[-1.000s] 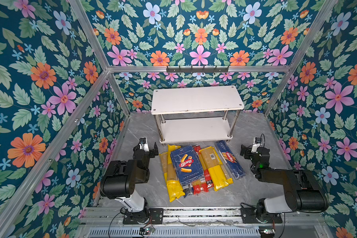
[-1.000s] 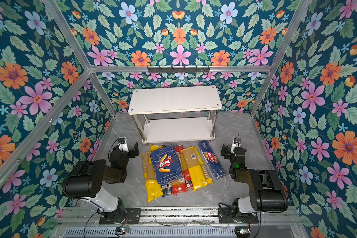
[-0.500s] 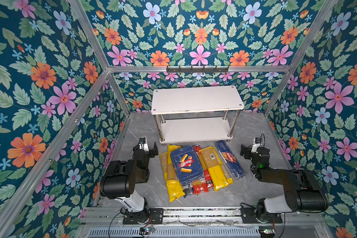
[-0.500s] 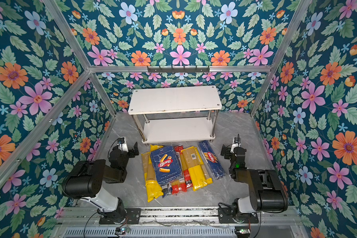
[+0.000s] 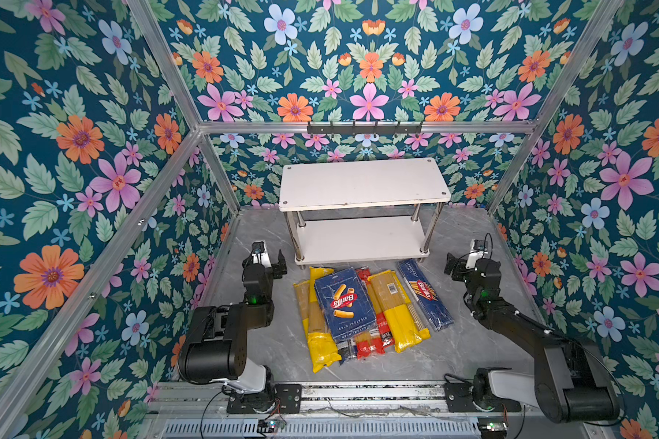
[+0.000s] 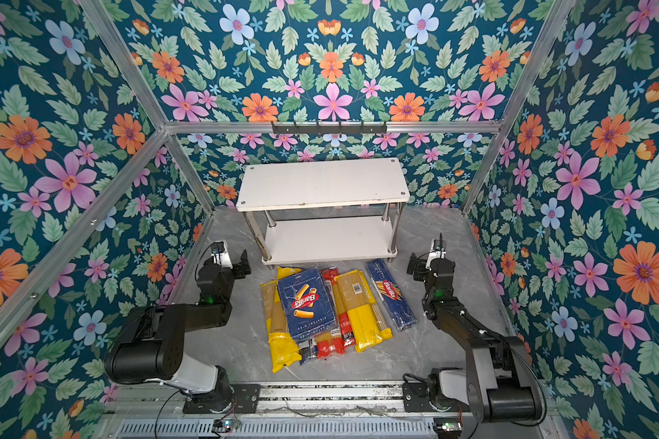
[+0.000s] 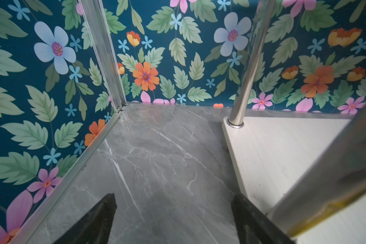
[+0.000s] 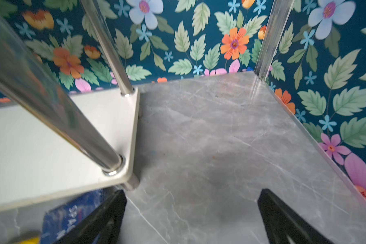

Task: Arrange pasta packages on shelves
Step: Pick up the pasta box from the middle-right of the table.

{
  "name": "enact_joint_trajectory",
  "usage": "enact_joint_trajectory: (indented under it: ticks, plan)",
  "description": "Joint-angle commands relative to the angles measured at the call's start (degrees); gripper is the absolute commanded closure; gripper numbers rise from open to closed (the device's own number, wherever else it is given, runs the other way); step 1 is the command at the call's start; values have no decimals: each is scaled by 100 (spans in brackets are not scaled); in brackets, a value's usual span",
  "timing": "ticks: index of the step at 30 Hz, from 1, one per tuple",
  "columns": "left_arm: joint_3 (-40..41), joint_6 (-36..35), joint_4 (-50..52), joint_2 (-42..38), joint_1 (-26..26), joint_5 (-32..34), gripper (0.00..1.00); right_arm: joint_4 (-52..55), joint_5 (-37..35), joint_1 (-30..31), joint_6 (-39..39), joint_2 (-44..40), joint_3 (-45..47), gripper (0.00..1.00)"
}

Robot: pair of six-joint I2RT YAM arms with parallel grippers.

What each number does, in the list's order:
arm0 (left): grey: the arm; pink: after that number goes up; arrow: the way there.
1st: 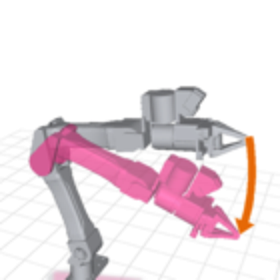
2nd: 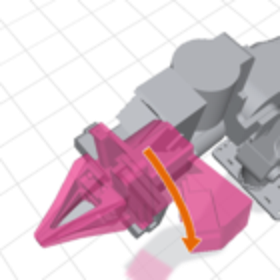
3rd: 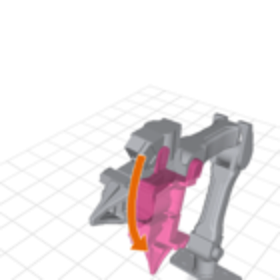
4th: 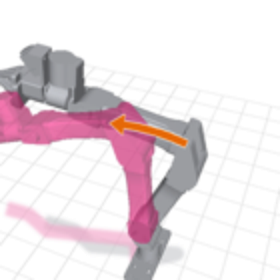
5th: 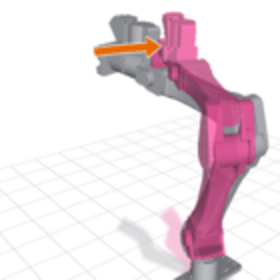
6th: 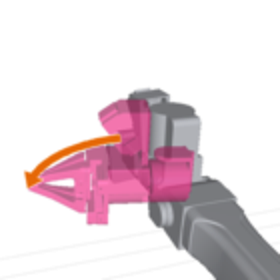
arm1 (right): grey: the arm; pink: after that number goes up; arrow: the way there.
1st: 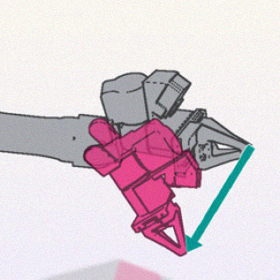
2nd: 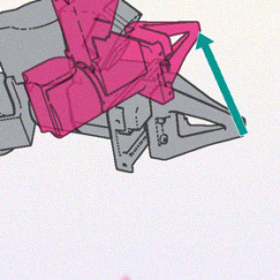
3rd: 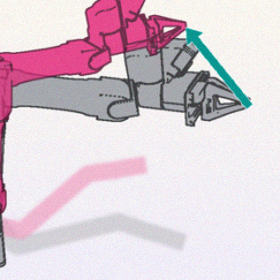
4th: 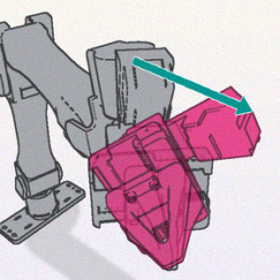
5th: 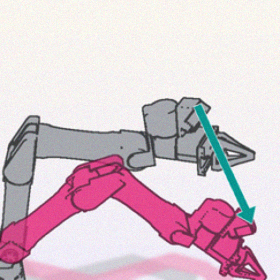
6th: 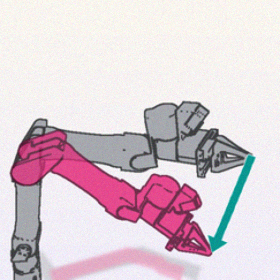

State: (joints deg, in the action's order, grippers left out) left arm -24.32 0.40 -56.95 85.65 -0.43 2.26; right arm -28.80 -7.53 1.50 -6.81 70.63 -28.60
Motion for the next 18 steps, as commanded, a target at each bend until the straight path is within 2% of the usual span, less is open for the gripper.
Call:
enact_joint_trajectory:
  ticks: [1, 3, 6, 9, 14, 18]
  plan:
    - [-85, 164, 839, -183, 16, 304, 12, 1693, 244, 35, -620, -287, -292, 1]
    - [-99, 269, 1021, -382, 39, 442, 12, 1957, 537, 60, -895, -514, -410, 1]
    - [-120, 572, 1413, -815, 115, 646, 12, 2781, 518, 77, -1829, -924, -634, 1]
    - [-182, 715, 1829, -1247, 409, 1030, 12, 3400, 938, 70, -1999, -1242, -809, 1]
    - [-501, 723, 2823, -1714, 1413, 1804, 11, 3658, 1820, 44, -2182, -1413, -745, 1]
    - [-819, 827, 3729, -1836, 2100, 2094, 9, 4184, 2097, 44, -2025, -1465, -838, 1]
